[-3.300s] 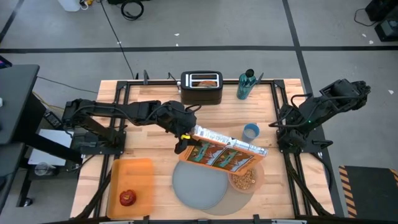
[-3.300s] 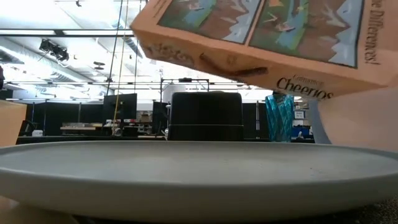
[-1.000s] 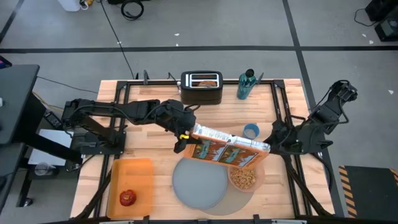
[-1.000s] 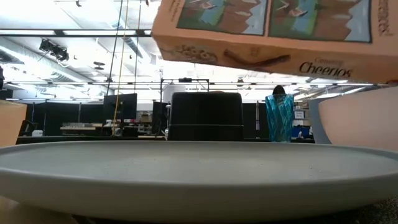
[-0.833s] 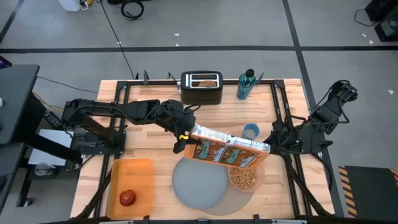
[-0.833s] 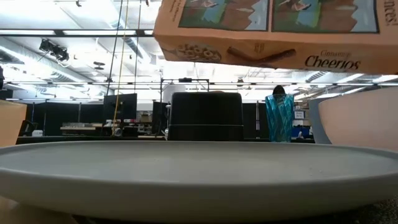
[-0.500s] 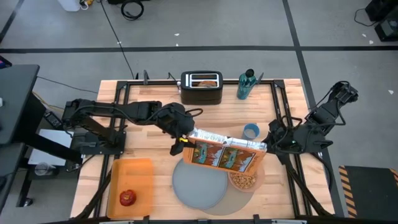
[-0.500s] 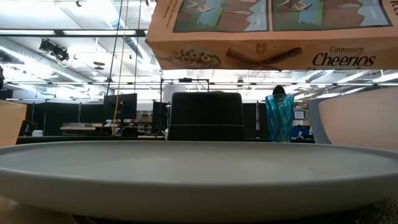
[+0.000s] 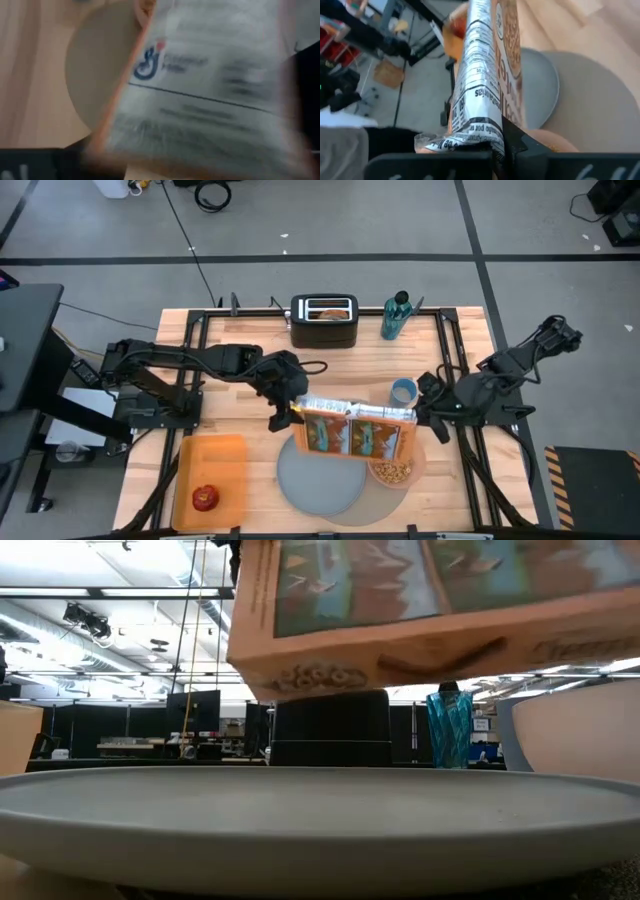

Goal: Arrange a breakfast setting
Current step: Pour the cereal into the light orange bowl on the table mat

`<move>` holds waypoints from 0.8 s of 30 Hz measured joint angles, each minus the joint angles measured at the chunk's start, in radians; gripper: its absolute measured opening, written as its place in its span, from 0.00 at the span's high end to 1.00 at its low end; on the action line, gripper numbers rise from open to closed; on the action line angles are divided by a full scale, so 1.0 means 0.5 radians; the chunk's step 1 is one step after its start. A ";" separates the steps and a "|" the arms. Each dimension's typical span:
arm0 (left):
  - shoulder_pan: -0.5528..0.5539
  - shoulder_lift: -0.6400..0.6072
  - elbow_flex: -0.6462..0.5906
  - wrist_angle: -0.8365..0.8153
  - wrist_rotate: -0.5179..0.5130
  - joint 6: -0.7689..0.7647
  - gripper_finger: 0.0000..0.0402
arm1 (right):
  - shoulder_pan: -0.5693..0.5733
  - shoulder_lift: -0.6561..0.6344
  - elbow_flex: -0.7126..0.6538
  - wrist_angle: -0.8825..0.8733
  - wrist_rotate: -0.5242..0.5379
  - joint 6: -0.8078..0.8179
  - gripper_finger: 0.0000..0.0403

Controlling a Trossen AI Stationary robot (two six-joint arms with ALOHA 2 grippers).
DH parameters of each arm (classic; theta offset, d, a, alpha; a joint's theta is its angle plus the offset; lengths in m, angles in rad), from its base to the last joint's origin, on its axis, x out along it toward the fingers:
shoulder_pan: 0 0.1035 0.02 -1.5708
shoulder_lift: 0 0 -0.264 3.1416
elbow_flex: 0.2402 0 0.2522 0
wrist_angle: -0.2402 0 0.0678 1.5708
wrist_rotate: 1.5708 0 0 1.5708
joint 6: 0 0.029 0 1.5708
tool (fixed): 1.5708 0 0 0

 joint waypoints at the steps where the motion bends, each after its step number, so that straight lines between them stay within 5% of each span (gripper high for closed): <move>1: -0.001 0.000 0.000 -0.012 0.011 0.000 0.31 | -0.014 0.007 0.000 -0.005 -0.037 -0.004 0.98; 14: 0.017 -0.083 0.026 -0.183 0.093 -0.001 0.22 | -0.193 0.038 0.003 -0.042 -0.298 -0.062 0.98; 24: 0.098 -0.043 0.574 -0.238 -0.070 -0.285 0.22 | -0.416 0.161 0.256 -0.244 -0.476 -0.271 0.97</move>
